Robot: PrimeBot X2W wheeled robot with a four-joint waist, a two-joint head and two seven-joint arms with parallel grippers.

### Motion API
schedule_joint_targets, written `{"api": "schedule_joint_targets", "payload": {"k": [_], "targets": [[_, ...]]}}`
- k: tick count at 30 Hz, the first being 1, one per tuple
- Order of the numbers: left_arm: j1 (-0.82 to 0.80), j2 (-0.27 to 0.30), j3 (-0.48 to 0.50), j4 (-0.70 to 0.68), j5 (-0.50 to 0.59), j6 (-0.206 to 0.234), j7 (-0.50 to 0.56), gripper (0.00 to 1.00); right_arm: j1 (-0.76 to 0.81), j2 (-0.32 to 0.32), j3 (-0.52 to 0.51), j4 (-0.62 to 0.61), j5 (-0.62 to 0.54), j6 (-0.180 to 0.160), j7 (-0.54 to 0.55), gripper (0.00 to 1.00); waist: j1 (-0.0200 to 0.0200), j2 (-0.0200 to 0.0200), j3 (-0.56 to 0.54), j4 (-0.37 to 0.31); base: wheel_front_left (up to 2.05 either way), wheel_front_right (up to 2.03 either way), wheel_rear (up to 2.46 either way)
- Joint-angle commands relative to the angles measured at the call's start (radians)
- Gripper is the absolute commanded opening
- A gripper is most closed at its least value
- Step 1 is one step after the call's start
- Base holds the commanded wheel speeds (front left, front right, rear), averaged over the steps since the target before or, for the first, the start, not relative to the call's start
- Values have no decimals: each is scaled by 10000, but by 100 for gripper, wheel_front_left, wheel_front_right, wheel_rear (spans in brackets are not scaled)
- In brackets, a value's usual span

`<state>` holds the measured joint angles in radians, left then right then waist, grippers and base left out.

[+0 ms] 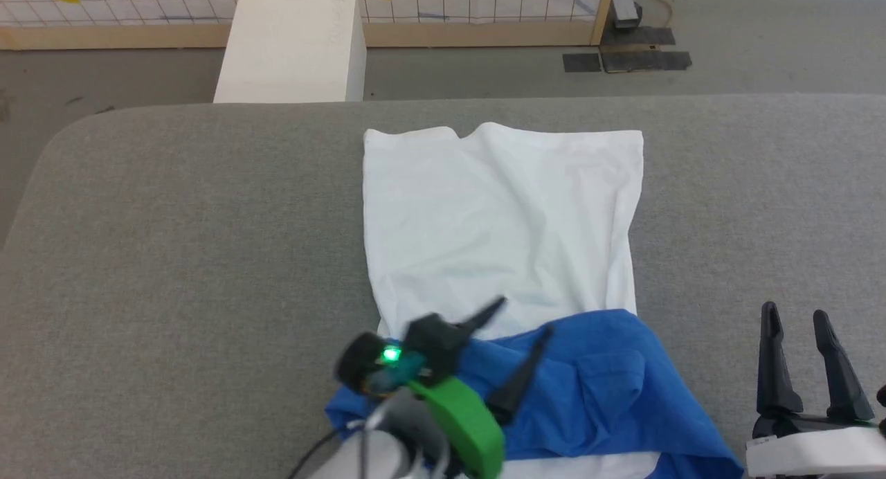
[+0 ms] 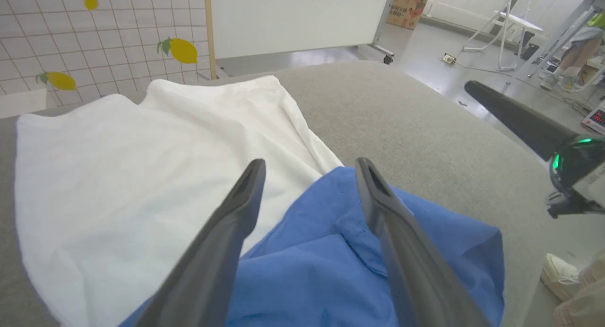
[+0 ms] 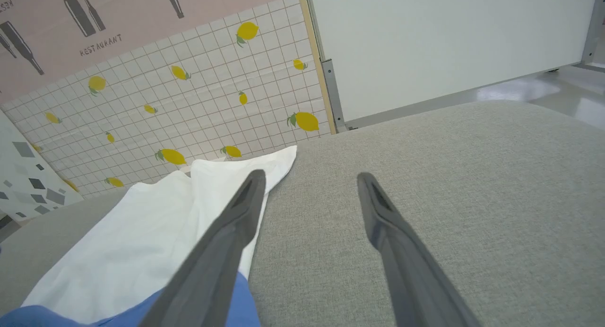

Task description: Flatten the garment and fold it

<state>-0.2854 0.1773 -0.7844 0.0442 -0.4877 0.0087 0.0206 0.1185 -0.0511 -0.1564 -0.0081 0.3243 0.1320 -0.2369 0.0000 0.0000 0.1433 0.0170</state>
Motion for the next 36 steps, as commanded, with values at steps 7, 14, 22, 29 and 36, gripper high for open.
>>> {"api": "schedule_joint_targets", "payload": {"k": [7,14,22,29,36], "targets": [[992,916,1815,-1535,169,1525,-1894,100,235,9,-69,-175,-109,-13,151,100,0,0,-248,171,0,0,0],[2174,1347,3450,-2074,464,2754,-2734,100,379,9,-65,-294,-147,-13,271,100,0,0,-421,203,0,0,0],[3479,1110,4933,-2690,749,2988,-2819,100,463,9,-63,-484,-138,-13,340,100,0,0,-181,39,0,0,0],[3520,843,5570,-2852,917,2237,-2822,100,269,9,-119,-648,-119,-13,335,100,0,0,659,-104,0,0,0],[1194,1614,5063,-2486,920,1017,-1503,100,-172,9,6,-610,-108,-13,261,100,0,0,1492,-262,0,0,0]]}}
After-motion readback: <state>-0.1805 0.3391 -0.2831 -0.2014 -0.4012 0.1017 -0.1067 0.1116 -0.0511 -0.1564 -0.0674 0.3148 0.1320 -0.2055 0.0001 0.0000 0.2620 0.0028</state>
